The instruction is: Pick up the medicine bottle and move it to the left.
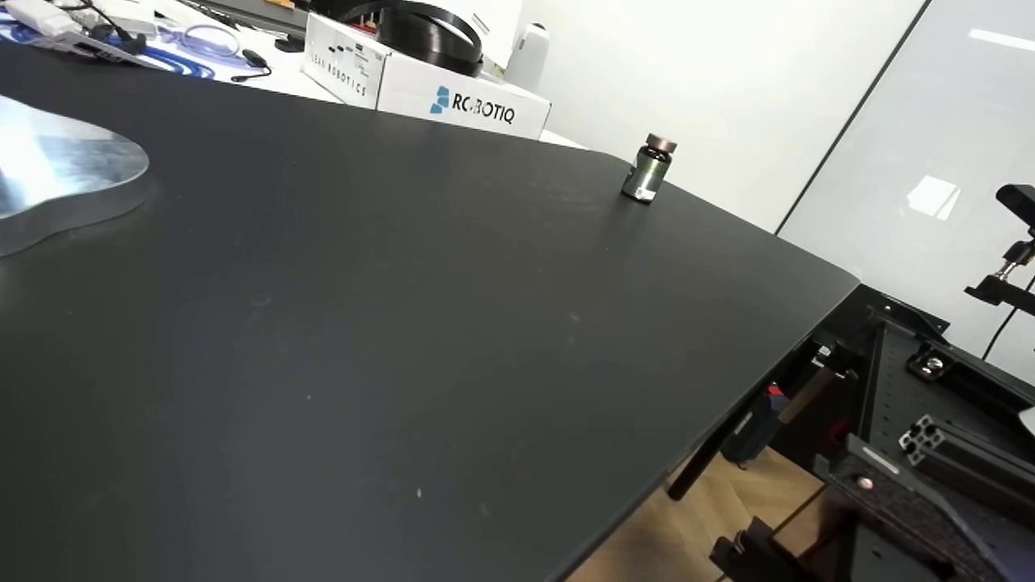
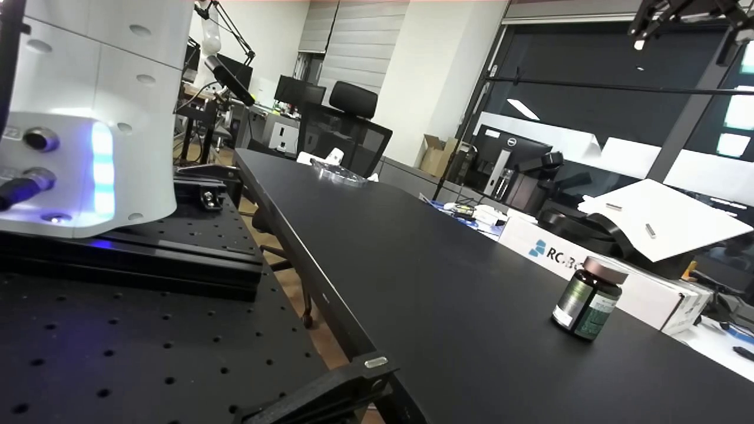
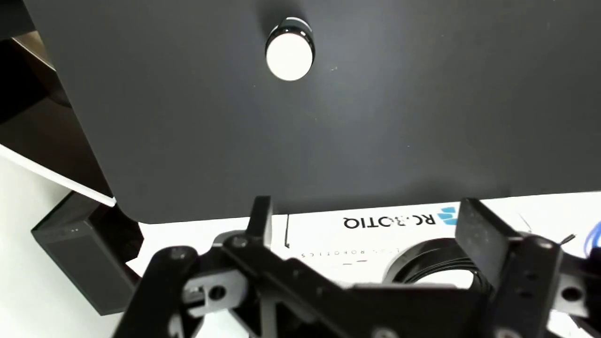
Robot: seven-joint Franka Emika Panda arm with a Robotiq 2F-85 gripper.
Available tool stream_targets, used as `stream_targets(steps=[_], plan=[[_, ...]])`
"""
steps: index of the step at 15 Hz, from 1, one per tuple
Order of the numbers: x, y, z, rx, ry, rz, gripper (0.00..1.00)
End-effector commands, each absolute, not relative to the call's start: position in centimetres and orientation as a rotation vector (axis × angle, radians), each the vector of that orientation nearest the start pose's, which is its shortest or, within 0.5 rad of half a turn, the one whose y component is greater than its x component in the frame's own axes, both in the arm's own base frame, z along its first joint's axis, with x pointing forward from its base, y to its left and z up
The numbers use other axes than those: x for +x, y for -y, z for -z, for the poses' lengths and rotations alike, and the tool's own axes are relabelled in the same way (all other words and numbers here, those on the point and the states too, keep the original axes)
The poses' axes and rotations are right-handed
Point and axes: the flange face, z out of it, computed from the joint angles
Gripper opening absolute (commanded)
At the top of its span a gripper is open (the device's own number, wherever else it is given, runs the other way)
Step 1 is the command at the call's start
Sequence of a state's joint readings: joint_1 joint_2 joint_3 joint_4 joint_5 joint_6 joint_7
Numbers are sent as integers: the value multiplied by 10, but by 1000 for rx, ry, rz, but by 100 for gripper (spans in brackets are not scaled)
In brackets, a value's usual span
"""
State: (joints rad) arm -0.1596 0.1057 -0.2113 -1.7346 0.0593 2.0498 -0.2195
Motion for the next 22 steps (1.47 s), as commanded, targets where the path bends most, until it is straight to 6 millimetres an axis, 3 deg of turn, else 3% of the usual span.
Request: stream_targets(steps=[1,4,7,14,19,22], plan=[[614,254,-498,-3138,-358,294,100],[625,280,-453,-3130,-414,216,100],[633,294,-409,-3125,-451,131,100],[648,274,-331,-3126,-403,22,100],[643,269,-292,-3118,-395,-29,100],[633,276,-278,-3116,-392,-55,100]])
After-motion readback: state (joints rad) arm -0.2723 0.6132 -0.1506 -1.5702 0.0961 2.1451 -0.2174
